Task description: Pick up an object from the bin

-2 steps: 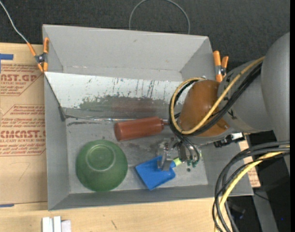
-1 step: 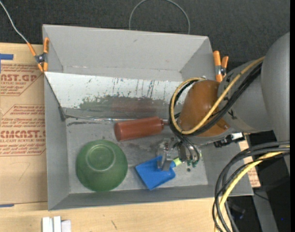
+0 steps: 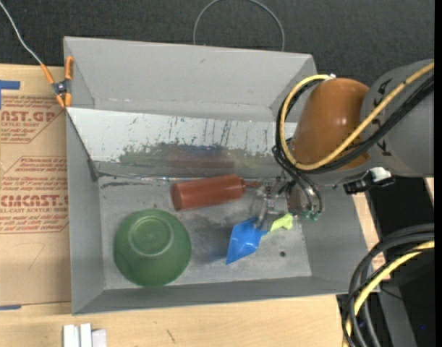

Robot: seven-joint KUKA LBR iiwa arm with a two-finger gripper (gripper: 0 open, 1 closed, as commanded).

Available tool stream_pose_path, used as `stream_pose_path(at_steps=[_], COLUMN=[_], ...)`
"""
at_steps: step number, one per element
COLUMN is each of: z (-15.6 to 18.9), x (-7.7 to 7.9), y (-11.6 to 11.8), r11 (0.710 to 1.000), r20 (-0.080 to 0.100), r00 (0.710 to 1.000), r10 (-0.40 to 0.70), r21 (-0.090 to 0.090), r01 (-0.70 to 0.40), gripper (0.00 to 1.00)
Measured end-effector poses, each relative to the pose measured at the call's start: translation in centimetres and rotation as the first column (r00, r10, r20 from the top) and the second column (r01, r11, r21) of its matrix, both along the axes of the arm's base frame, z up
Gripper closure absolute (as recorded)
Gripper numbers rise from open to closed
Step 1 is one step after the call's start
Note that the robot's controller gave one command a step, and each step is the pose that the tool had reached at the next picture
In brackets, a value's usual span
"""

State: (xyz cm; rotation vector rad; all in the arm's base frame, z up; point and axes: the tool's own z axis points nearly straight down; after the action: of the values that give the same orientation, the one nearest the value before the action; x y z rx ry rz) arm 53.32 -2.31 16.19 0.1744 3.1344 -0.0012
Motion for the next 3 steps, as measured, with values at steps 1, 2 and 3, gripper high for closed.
stream_pose_path(at_steps=[1,2,3], z=[0.0,0.0,-5.7], x=[0.0,0.0,-0.2], y=[0.0,0.0,2.0], r11=[1.000,1.000,0.968], r20=[0.000,0.000,0.007], r00=[1.000,1.000,0.968], r10=[0.000,0.000,0.251], r21=[0.000,0.000,-0.003], r01=[0.000,0.000,-0.251], gripper=[0.00,0.00,0.00])
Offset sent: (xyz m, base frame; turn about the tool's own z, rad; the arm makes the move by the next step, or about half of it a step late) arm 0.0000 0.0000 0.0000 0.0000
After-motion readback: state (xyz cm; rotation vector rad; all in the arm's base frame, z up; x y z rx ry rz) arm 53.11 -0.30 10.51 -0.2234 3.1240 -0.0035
